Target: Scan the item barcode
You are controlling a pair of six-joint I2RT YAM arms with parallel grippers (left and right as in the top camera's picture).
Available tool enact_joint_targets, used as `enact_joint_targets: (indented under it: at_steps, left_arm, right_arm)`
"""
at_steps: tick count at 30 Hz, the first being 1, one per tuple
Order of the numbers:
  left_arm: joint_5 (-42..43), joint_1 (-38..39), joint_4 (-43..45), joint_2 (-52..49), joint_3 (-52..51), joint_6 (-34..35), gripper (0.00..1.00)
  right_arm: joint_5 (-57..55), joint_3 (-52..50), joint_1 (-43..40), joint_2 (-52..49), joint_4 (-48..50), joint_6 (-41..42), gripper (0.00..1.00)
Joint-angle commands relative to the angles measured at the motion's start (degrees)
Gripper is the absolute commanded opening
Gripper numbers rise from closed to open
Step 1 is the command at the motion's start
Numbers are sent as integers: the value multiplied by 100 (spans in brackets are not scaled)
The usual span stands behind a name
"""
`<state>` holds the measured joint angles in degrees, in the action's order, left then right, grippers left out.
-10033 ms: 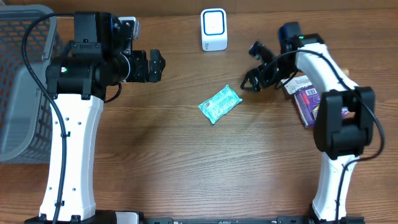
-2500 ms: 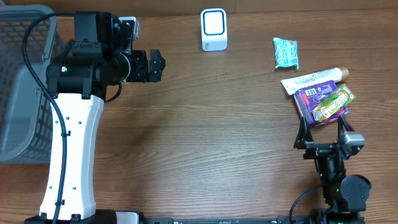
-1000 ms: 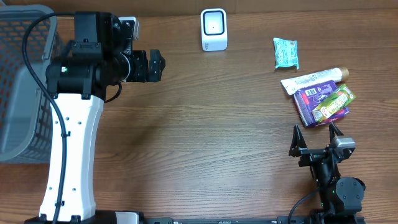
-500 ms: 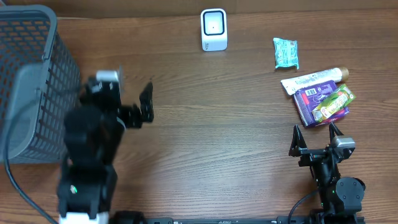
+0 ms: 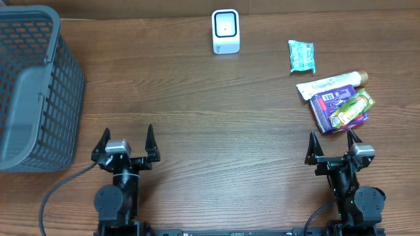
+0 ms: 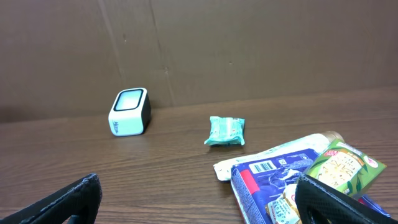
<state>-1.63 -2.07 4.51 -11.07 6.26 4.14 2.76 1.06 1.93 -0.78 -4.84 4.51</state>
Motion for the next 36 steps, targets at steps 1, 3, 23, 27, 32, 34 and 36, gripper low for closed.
enact_joint_targets:
  at_steps: [1, 3, 23, 27, 32, 34, 36]
  left_arm:
    - [-166, -61, 63, 479, -413, -7, 100]
    - [-164, -61, 26, 669, -560, -96, 100]
    - [-177, -59, -870, 1082, -599, -483, 100]
    - [-177, -59, -870, 1082, -599, -483, 100]
    - [-177, -59, -870, 1082, -599, -483, 100]
    - [-177, -59, -870, 1082, -599, -483, 100]
    - [-177, -59, -870, 1082, -599, -483, 100]
  right_arm:
    - [31, -59, 26, 61, 22, 13, 100]
    - [31, -59, 26, 61, 22, 13, 100]
    - [31, -59, 26, 61, 22, 13, 100]
    - [31, -59, 26, 61, 22, 13, 100]
    - [31, -59, 26, 61, 22, 13, 100]
    - [31, -59, 26, 61, 22, 13, 100]
    - [31, -59, 26, 61, 22, 13, 100]
